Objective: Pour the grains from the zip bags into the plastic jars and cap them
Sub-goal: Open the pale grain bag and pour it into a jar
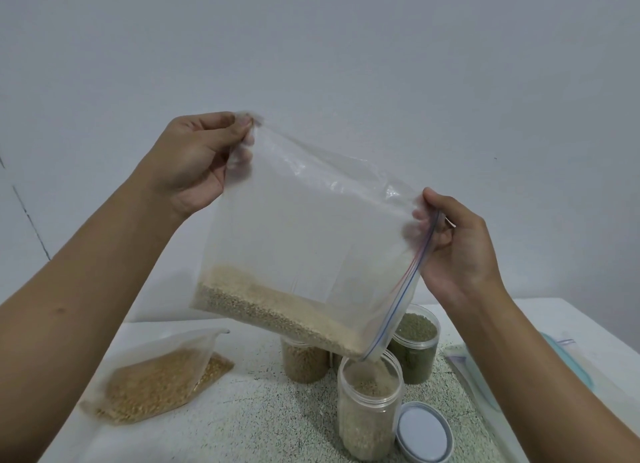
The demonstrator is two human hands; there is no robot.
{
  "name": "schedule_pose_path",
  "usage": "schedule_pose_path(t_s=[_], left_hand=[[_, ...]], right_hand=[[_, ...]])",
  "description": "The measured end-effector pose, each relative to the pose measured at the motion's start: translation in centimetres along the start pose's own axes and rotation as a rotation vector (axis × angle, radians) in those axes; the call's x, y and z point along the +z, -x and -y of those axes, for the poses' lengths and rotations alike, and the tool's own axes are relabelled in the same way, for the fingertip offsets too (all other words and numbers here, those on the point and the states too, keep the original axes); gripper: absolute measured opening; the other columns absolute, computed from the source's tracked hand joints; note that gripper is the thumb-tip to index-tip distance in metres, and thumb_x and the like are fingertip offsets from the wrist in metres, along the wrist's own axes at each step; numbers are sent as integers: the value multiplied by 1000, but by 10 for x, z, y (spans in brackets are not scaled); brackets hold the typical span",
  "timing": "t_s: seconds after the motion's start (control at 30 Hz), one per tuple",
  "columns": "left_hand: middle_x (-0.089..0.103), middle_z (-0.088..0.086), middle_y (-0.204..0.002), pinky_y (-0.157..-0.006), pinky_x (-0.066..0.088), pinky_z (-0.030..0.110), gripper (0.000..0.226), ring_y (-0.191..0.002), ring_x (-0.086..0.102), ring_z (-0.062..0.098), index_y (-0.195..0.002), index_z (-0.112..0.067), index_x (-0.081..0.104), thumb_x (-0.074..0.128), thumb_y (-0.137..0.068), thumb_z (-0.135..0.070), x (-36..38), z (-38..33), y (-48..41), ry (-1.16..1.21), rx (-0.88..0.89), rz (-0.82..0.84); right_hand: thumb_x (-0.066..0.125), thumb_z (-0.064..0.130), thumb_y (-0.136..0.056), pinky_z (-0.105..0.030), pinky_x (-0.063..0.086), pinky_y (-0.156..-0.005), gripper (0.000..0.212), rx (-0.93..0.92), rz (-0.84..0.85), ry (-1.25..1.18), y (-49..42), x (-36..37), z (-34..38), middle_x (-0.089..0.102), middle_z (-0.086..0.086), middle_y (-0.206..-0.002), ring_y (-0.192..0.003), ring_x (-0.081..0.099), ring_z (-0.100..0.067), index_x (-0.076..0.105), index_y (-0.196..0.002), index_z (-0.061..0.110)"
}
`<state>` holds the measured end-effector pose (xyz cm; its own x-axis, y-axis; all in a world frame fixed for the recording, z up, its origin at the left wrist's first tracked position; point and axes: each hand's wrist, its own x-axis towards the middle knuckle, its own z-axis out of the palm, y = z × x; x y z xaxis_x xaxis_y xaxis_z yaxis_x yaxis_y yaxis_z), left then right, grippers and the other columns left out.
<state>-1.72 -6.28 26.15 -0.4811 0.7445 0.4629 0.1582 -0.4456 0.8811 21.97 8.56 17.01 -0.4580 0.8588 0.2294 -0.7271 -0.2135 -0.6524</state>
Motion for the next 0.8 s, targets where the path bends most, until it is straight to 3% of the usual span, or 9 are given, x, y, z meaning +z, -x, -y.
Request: schedule_pose_path(t_s=[0.3, 0.47, 0.73, 0.8], left_hand=[[63, -5, -73, -69, 46, 16, 26, -66, 54, 7, -80, -17, 83, 63, -95, -13, -7, -5, 2, -26, 7, 3], [64, -6, -70, -65, 47, 13, 27, -63, 53, 6, -79, -15, 82, 61, -95, -11, -8, -6, 7, -18, 10, 5], [66, -8, -70, -61, 44, 13, 16, -59, 52, 5, -92, -7, 73, 58, -97, -10, -8, -10, 10, -38, 22, 6], [66, -7, -71, -62, 44, 13, 21, -61, 52, 6, -86, -10, 77, 59, -96, -10, -8, -10, 10, -36, 19, 6]], right_hand=[[64, 5, -91, -21, 45, -51, 20, 9, 8, -20, 2, 7, -2, 60, -2, -68, -58, 53, -11, 66, -71, 9], [64, 5, -91, -20, 45, -52, 17, 35, -7, -49, 5, 6, -5, 60, -3, -69, -58, 54, -10, 65, -74, 8], [64, 5, -91, -19, 45, -52, 13, 52, -10, -64, 9, 7, -7, 59, -2, -68, -56, 53, -9, 63, -78, 7], [63, 5, -92, -19, 44, -51, 14, 47, -11, -60, 10, 6, -6, 60, -2, -68, -56, 53, -9, 63, -78, 8]])
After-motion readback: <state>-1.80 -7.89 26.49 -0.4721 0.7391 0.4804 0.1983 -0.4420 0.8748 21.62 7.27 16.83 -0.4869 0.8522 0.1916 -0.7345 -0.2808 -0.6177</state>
